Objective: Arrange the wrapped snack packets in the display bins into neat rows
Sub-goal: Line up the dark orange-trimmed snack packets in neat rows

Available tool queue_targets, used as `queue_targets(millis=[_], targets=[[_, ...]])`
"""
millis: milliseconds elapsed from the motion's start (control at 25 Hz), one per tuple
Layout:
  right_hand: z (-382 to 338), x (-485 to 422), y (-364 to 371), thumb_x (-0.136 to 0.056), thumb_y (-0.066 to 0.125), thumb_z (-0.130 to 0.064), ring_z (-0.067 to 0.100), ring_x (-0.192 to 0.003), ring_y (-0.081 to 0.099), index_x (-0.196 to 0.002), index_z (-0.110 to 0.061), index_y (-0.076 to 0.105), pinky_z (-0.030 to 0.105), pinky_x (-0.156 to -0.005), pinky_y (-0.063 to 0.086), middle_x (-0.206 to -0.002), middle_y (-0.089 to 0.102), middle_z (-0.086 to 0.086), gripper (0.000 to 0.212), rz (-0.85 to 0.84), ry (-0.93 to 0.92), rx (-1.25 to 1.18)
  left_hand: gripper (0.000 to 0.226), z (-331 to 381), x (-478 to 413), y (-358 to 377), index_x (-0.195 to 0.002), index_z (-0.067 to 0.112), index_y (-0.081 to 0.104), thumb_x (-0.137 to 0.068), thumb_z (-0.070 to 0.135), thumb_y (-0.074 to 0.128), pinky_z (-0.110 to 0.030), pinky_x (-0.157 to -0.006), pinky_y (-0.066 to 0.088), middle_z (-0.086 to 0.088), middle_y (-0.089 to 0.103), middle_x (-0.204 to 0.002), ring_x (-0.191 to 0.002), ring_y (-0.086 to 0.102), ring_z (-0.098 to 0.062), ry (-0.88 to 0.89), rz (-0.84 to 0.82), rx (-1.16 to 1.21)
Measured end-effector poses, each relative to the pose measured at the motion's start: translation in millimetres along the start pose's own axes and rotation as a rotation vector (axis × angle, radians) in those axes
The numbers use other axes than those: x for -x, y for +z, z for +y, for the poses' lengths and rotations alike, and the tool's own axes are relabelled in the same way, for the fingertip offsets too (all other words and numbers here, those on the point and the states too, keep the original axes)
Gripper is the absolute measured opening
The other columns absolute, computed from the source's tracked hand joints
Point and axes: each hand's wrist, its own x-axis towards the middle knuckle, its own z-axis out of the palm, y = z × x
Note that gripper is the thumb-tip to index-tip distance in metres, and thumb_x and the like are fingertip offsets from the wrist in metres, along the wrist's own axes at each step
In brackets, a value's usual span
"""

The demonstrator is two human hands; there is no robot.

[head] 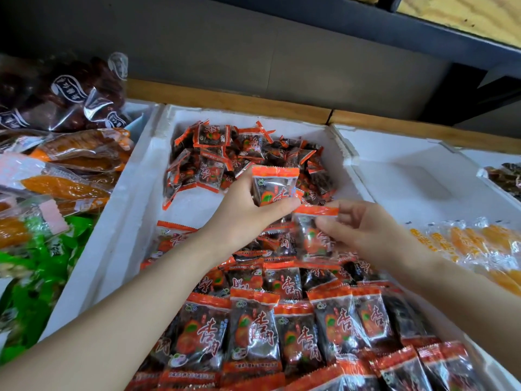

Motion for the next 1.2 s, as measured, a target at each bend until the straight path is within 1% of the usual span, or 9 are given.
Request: queue_targets(millis=[200,360,480,560,720,800,920,1040,1200], targets=[[23.0,22.2,-49.2,-0.086,0.061,-0.011,0.004,-0.056,0.059,-0.083,-0.012,0.064,0.014,-0.059,0.044,-0.064,0.068,0.001,0.005,0.1,-0.039,0.297,0.029,2.2,2.0,3.7,-0.1,0.033,0.055,-0.08,0.022,0.074,-0.006,-0.069,0.047,0.018,0.068,-0.09,-0.084,0.064,0.007,-0.033,-0.048,-0.012],[45.2,40.7,-67.2,-0.089,0.06,-0.015,0.008,-0.059,0.055,-0.073,-0.026,0.06,0.027,-0.064,0.043,-0.067,0.064,0.004,0.019,0.008,0.039,0.624,0.031,2.2,4.3,8.0,-0.103,0.031,0.057,-0.079,0.022,0.074,-0.013,-0.078,0.05,0.014,0.069,-0.095,-0.086,0.065,0.003,-0.051,-0.077,-0.052],[49.5,34.3,-69.4,-0.09,0.056,-0.009,0.014,-0.058,0.053,-0.074,-0.026,0.055,0.018,-0.058,0.038,-0.062,0.059,-0.002,0.023,0.192,-0.062,0.71,0.03,2.0,5.5,11.8,-0.102,0.031,0.056,-0.079,0.023,0.074,-0.016,-0.079,0.049,0.014,0.069,-0.092,-0.085,0.065,0.003,-0.075,-0.068,-0.07],[47.7,20.2,-69.0,-0.093,0.052,-0.009,0.013,-0.06,0.052,-0.079,-0.022,0.052,0.023,-0.055,0.031,-0.065,0.059,0.0,0.019,0.313,-0.084,0.709,0.03,1.2,5.2,13.6,-0.102,0.03,0.055,-0.08,0.023,0.074,-0.017,-0.079,0.048,0.013,0.069,-0.087,-0.08,0.064,0.005,-0.099,-0.063,-0.083],[62.3,-5.0,-66.7,-0.097,0.045,-0.013,0.03,-0.08,0.059,-0.098,-0.013,0.057,0.028,-0.062,0.028,-0.082,0.063,0.008,0.012,0.105,0.016,0.895,0.032,-1.0,4.2,16.0,-0.105,0.029,0.055,-0.08,0.025,0.074,-0.024,-0.084,0.049,0.01,0.068,-0.093,-0.087,0.064,-0.002,-0.131,-0.063,-0.098],[69.8,-7.6,-63.4,-0.096,0.045,-0.011,0.028,-0.095,0.058,-0.105,-0.012,0.058,0.027,-0.07,0.033,-0.093,0.06,0.005,0.015,0.037,-0.012,0.993,0.035,-2.2,3.5,16.3,-0.108,0.029,0.055,-0.079,0.025,0.074,-0.024,-0.085,0.05,0.01,0.068,-0.098,-0.089,0.064,-0.003,-0.135,-0.068,-0.099],[73.1,-2.8,-56.6,-0.093,0.048,-0.007,0.021,-0.115,0.046,-0.12,-0.016,0.054,0.024,-0.091,0.032,-0.118,0.051,0.002,0.028,0.076,-0.13,1.079,0.037,-3.1,3.7,16.5,-0.11,0.03,0.054,-0.079,0.026,0.074,-0.026,-0.088,0.049,0.011,0.067,-0.102,-0.093,0.064,-0.003,-0.144,-0.078,-0.093],[66.0,9.0,-51.1,-0.096,0.048,-0.021,0.015,-0.113,0.046,-0.118,-0.019,0.056,0.018,-0.089,0.031,-0.118,0.051,-0.002,0.023,0.101,-0.258,1.03,0.036,-4.1,4.3,16.0,-0.11,0.03,0.054,-0.08,0.027,0.073,-0.026,-0.088,0.049,0.011,0.067,-0.102,-0.093,0.064,-0.003,-0.149,-0.077,-0.086],[54.2,12.6,-44.4,-0.095,0.049,-0.033,0.009,-0.105,0.055,-0.117,-0.024,0.054,0.016,-0.084,0.039,-0.115,0.054,-0.007,0.025,0.052,-0.17,1.015,0.04,-5.7,4.0,16.4,-0.111,0.028,0.055,-0.077,0.027,0.076,-0.027,-0.089,0.051,0.009,0.068,-0.101,-0.092,0.065,-0.004,-0.18,-0.106,-0.08]])
